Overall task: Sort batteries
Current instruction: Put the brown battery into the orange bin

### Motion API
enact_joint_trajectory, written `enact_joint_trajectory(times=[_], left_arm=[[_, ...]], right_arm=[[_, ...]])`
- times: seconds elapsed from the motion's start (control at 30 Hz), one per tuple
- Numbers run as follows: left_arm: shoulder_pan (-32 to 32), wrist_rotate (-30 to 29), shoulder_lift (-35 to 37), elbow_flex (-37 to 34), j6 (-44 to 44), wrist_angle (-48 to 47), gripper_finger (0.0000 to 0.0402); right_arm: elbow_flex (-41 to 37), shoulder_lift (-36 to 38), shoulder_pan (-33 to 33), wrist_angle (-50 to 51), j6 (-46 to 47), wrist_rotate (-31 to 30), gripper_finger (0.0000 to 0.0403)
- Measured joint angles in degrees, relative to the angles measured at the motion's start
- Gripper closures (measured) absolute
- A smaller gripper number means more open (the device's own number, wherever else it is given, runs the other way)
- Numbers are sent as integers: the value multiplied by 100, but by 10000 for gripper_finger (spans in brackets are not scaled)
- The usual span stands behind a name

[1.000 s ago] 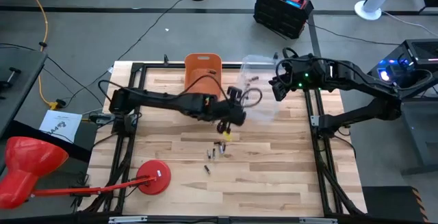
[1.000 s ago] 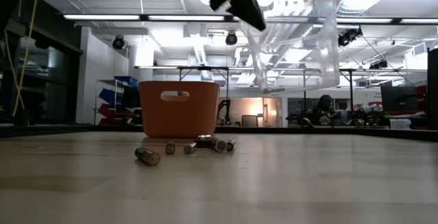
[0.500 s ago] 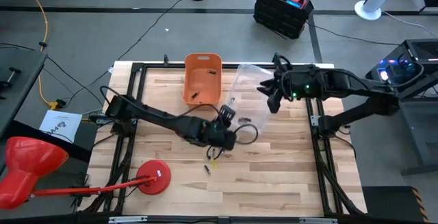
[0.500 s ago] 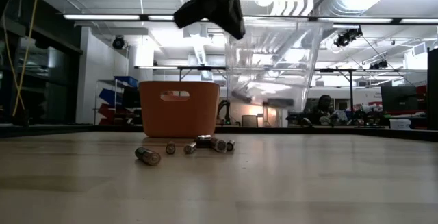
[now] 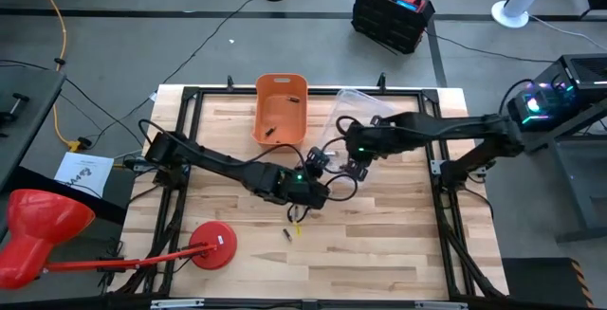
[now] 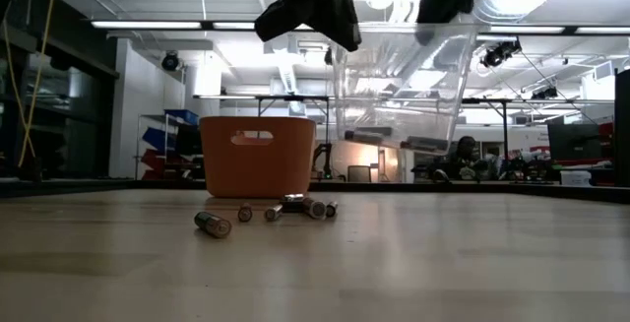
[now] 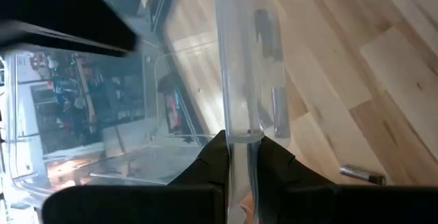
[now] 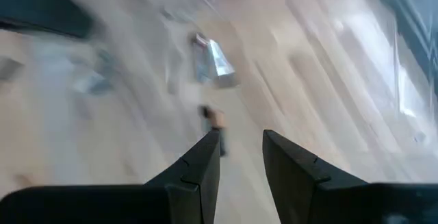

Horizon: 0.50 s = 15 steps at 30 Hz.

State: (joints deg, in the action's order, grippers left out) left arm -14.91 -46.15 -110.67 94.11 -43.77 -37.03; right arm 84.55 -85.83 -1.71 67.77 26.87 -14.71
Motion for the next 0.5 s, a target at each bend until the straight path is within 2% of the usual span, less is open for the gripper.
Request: enact_joint_trajectory(times=[0.2, 0.3, 0.37, 0.5], left_arm=[[-70, 15, 0, -2, 11, 368, 377], [-91, 52, 0, -4, -9, 520, 377], [-93, 113, 0, -66, 331, 419, 377], [-121, -177, -4, -220, 203, 386, 377]], right_arm=[[0, -639, 298, 293, -515, 420, 297], [0, -1011, 364, 277, -885, 869, 297], [-7, -1101, 412, 220, -1115, 1065, 297], [-7, -1226, 511, 317, -1627, 1383, 297]])
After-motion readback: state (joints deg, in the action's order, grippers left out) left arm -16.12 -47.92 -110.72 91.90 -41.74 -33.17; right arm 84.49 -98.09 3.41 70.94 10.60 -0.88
